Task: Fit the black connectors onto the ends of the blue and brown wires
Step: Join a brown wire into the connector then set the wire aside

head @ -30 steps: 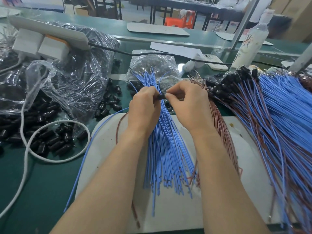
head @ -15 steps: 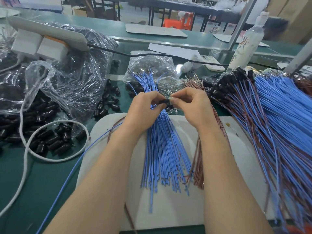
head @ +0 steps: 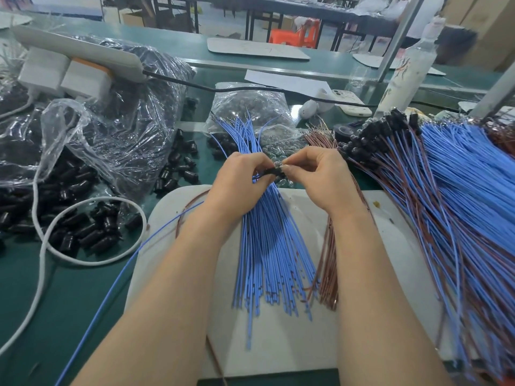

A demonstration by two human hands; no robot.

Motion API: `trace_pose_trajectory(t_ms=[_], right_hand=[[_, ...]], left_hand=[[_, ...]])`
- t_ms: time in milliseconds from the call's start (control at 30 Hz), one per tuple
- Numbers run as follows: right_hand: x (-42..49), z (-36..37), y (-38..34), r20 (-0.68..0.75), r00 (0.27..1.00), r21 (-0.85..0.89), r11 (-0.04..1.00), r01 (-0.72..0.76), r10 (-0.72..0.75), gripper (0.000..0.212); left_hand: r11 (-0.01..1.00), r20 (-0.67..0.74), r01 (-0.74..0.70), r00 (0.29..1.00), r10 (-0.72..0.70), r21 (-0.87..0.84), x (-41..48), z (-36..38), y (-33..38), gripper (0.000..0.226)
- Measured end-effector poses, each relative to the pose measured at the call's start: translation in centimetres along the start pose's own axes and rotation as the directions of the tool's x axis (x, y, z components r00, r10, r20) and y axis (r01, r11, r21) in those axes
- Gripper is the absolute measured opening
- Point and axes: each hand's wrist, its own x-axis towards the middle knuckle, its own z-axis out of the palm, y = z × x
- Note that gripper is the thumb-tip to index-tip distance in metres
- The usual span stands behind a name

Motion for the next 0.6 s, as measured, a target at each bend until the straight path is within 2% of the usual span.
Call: trace_pose_trajectory(t_ms=[200, 367, 467, 600], right_hand=[[0.0, 0.5, -0.2, -0.014, 0.999, 0.093, 0.995, -0.031, 0.033, 0.021], [-0.1, 0.8, -0.7, -0.026, 0.982, 0.462, 0.873, -0.154, 0.187, 0.012], [-0.1, 1.0, -0.5, -0.035, 0.983, 0.384, 0.910, -0.154, 0.181, 0.013], [0.0, 1.1, -0.6, -0.148, 0.985, 0.228, 0.972, -0.056, 0.091, 0.016]], left_hand=[[1.000, -0.013, 0.003, 1.000, -0.003, -0.010, 0.0, 0.1, 0.1, 0.013], [0.997, -0.112, 0.012, 0.994, -0.019, -0.070, -0.1, 0.4, 0.4, 0.019], [0.999, -0.109, 0.018, 0.994, -0.023, -0.049, 0.0, 0.6, 0.2, 0.022], [0.995, -0.156, 0.065, 0.985, -0.076, -0.074, 0.1, 0.6, -0.2, 0.015]])
